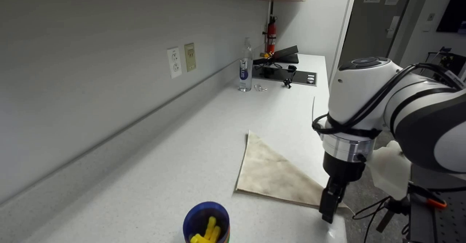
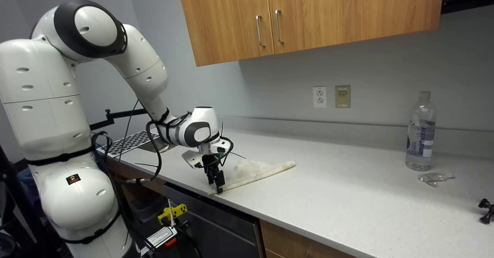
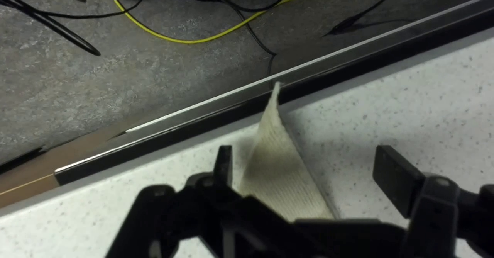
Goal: Fold the towel on the table diagonally twice.
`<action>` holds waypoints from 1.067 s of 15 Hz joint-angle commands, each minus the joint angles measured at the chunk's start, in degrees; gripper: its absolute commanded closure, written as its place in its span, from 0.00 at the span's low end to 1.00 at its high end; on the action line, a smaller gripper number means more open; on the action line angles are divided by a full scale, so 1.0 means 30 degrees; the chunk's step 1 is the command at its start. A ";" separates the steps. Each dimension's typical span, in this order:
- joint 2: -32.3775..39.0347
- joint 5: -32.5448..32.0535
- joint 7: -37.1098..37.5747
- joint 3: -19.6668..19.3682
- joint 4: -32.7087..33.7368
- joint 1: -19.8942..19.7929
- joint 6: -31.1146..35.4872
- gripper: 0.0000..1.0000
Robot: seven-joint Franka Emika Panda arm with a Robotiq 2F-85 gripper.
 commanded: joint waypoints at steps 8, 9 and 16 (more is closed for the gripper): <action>0.0377 0.1783 -0.1343 0.0399 -0.0065 -0.0109 0.0398 0.67; 0.0339 0.1776 -0.1335 0.0428 -0.0067 -0.0112 0.0371 0.74; -0.0116 0.0895 -0.0632 0.0202 -0.0261 -0.0065 -0.0277 0.97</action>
